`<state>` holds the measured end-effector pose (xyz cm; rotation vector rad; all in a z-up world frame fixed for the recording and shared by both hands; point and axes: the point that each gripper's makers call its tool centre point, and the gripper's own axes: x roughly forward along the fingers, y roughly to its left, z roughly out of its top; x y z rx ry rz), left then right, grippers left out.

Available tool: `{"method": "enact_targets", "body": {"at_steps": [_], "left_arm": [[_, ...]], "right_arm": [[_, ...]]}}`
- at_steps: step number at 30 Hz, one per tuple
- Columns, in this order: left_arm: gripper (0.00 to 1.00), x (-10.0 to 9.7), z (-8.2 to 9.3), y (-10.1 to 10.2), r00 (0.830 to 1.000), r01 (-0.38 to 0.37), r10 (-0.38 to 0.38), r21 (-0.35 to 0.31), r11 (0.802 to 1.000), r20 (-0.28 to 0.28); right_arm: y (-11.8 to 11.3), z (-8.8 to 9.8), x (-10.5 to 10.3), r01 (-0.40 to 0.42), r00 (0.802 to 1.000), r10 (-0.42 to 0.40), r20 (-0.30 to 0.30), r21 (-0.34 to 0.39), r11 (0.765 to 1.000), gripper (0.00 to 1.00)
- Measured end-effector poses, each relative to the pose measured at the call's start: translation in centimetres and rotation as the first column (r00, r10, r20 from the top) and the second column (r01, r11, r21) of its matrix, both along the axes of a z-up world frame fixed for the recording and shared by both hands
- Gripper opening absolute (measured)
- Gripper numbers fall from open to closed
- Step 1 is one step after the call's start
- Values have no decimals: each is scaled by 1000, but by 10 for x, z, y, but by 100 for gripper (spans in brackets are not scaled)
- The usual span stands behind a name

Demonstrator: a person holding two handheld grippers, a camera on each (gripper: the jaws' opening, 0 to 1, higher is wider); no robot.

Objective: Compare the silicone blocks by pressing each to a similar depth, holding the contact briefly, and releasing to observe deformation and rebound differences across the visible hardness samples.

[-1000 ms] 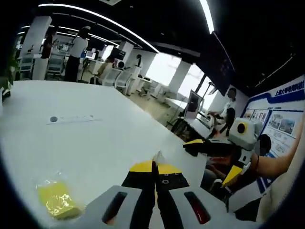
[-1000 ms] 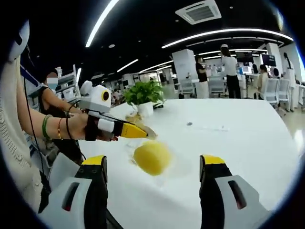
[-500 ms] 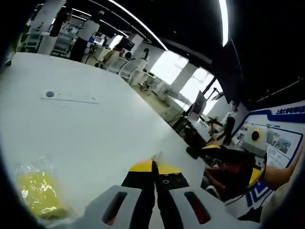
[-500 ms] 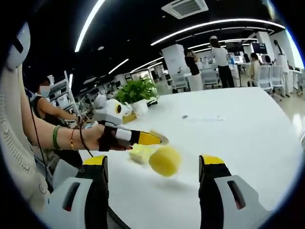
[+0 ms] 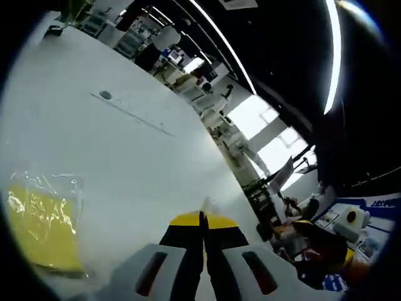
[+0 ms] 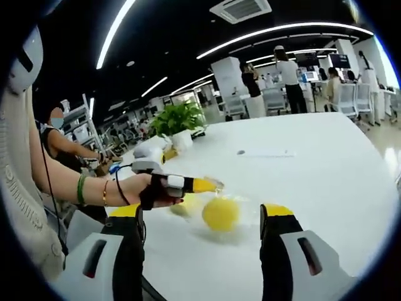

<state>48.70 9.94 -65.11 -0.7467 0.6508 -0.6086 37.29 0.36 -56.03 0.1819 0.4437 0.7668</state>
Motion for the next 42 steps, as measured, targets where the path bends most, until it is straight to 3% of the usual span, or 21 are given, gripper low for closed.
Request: {"method": "enact_targets", "body": {"at_steps": [7,17,27,42], "left_arm": [[0,16,-27,7,989,-109,108,-5,994,-103],[0,36,-48,0,990,-86,94,71,994,-109],[0,39,-81,9,968,-106,140,163,981,-209],[7,39,-83,13,969,-97,142,218,971,-202]], "right_arm": [[-9,-9,4,4,1000,-4,-19,-19,1000,69],[-14,-18,10,10,999,-11,-35,-20,1000,66],[-19,-22,14,11,999,-11,-47,6,1000,64],[-15,-25,14,-9,998,9,-54,12,1000,62]]}}
